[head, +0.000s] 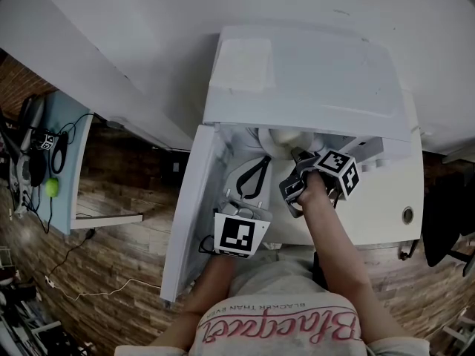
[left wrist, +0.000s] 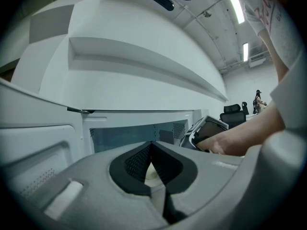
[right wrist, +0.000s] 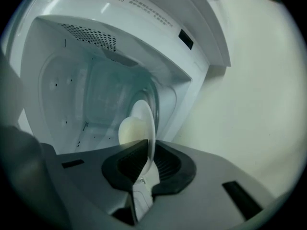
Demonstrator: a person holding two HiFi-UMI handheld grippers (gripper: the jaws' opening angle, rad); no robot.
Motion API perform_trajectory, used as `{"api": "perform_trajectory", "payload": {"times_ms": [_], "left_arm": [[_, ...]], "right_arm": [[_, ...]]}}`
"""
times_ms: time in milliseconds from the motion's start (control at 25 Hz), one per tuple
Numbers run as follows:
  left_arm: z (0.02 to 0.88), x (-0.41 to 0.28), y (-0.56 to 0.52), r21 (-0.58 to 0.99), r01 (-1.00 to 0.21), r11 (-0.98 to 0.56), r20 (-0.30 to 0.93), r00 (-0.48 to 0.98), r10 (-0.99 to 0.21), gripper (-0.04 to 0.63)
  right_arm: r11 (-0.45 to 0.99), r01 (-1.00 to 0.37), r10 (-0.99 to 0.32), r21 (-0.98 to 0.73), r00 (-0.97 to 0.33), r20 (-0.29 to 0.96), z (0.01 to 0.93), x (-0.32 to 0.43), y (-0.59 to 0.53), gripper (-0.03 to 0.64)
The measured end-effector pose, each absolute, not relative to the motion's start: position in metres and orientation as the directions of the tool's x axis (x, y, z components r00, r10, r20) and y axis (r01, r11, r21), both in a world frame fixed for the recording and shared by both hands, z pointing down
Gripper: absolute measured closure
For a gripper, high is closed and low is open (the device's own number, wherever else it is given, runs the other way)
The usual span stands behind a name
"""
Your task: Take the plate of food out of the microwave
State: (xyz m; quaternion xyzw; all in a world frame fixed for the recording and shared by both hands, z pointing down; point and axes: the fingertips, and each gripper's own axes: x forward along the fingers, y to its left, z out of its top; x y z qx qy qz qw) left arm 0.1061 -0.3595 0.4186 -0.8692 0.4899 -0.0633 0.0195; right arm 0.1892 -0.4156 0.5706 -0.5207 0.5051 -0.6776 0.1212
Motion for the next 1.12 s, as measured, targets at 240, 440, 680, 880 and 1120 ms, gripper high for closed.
{"api": "perform_trajectory", "payload": {"times_ms": [240,440,680,880,1120], "left_arm": [[0.419,0.109,-0.355,-0.088,-0.847,-0.524,0.087,0.518,-0.851,0.591],[0.420,0.111,-0.349,-0.082,-0.847,-0.525,0.084,0.519,-0.851,0.591],[0.422,0.113,-0.339,-0.068,-0.845,-0.530,0.084,0.524,-0.847,0.591],[0.419,0.111,-0.330,-0.041,-0.848,-0.529,0.074,0.525,-0.848,0.591],[0.420,0.111,-0.319,-0.013,-0.845,-0.534,0.073,0.532,-0.843,0.591]], "right_arm": [[-0.392,-0.284,-0.758,-0.875,-0.439,0.482,0.567,0.189,-0.414,0.583],[-0.328,-0.236,-0.797,-0.915,-0.451,0.402,0.563,0.188,-0.412,0.592],[-0.274,-0.189,-0.831,-0.943,-0.447,0.332,0.562,0.189,-0.407,0.597],[-0.257,-0.169,-0.843,-0.951,-0.442,0.307,0.563,0.191,-0.400,0.597],[-0.232,-0.167,-0.853,-0.958,-0.438,0.283,0.562,0.192,-0.390,0.597]]}}
